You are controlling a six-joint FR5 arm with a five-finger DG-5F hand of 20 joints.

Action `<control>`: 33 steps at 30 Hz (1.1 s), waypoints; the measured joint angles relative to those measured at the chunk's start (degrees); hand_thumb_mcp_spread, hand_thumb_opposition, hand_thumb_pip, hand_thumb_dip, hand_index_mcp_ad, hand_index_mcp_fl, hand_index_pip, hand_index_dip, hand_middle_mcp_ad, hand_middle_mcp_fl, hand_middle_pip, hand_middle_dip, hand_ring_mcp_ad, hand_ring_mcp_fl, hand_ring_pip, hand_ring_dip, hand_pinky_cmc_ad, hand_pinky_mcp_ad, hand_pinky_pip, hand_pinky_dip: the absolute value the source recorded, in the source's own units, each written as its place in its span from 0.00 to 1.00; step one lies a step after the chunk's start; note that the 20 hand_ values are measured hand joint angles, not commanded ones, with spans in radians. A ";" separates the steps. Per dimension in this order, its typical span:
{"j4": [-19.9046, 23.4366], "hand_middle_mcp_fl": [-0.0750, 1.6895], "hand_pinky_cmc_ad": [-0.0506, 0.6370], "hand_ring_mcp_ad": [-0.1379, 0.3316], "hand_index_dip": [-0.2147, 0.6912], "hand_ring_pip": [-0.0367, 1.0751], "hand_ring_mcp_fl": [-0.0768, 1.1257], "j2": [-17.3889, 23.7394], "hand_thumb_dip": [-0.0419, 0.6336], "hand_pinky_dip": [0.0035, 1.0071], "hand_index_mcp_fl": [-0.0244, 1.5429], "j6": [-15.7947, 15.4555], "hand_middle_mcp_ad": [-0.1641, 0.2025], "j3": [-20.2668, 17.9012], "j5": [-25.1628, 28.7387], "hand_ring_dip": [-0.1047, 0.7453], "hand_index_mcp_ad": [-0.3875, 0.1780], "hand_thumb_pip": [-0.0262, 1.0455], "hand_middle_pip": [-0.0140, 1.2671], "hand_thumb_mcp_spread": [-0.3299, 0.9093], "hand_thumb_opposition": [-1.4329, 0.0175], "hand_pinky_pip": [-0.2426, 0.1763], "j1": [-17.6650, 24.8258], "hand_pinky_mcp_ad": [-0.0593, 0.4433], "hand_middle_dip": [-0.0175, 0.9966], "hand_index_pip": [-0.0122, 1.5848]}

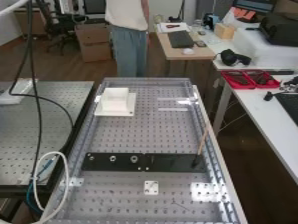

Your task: Grab the bearing and place it in the white container

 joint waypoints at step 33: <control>4.46 0.06 0.63 0.62 0.34 0.13 0.07 0.54 0.09 0.29 0.03 0.83 0.64 -7.17 3.86 0.22 0.70 0.30 0.12 0.48 0.53 0.40 0.70 0.73 0.19 0.06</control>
